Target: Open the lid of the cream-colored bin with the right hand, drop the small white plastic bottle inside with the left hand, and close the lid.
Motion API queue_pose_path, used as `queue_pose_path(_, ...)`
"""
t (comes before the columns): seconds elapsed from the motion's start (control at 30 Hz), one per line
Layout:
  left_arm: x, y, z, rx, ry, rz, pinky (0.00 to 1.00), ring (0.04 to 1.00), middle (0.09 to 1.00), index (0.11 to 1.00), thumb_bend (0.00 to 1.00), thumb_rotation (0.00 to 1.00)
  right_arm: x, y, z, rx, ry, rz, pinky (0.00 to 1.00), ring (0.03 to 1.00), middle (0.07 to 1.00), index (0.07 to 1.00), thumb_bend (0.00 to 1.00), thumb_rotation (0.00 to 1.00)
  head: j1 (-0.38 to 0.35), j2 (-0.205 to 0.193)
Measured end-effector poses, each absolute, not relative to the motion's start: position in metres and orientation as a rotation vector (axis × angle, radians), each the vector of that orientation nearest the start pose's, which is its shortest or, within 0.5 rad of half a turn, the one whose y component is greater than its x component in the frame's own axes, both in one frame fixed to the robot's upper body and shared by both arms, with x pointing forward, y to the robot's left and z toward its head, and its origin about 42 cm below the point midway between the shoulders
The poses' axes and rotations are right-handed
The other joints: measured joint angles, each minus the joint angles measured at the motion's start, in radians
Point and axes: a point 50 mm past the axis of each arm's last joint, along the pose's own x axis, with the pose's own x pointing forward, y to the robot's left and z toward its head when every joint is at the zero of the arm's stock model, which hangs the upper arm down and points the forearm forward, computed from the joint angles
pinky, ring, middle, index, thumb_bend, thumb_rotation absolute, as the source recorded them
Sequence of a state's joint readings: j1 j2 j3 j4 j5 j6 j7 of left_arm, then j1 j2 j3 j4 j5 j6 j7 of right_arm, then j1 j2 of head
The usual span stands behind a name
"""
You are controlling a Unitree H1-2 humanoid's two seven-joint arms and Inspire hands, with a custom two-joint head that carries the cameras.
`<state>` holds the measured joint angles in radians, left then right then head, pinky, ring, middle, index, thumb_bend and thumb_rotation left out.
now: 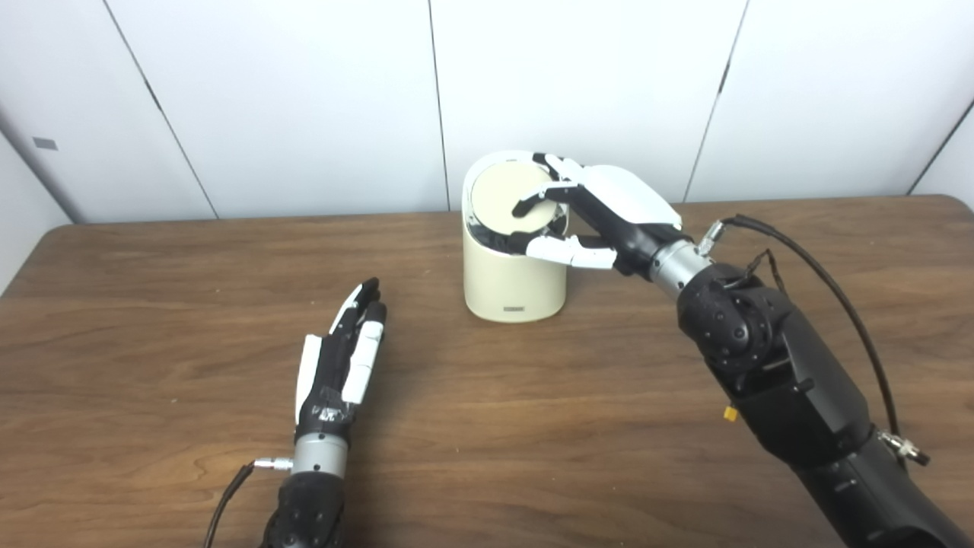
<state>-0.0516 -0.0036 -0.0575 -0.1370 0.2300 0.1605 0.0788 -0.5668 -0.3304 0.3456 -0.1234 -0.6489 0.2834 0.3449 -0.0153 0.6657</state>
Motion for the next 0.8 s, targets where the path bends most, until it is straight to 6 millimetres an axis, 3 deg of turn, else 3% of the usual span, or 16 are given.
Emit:
queue_pose_path(0.3, 0.298, 0.194, 0.138, 0.218, -0.041, 0.047, 0.83, 0.899, 0.932, 0.940, 0.72, 0.98, 0.400, -0.185, 0.270, -0.949, -0.299, 0.324, 0.98, 1.000, 0.995, 0.912, 0.54, 1.00, 0.002, -0.002)
queue_pose_path(0.53, 0.298, 0.197, 0.136, 0.187, -0.050, 0.083, 0.78, 0.860, 0.907, 0.920, 0.64, 0.93, 0.395, -0.222, 0.270, -0.815, -0.248, 0.210, 0.88, 0.975, 0.988, 0.976, 0.53, 1.00, 0.003, -0.008)
queue_pose_path(0.8, 0.299, 0.202, 0.133, 0.159, -0.058, 0.109, 0.76, 0.842, 0.887, 0.900, 0.65, 0.94, 0.369, -0.256, 0.230, -0.663, -0.128, 0.140, 0.88, 0.939, 0.961, 0.943, 0.55, 1.00, 0.011, -0.011)
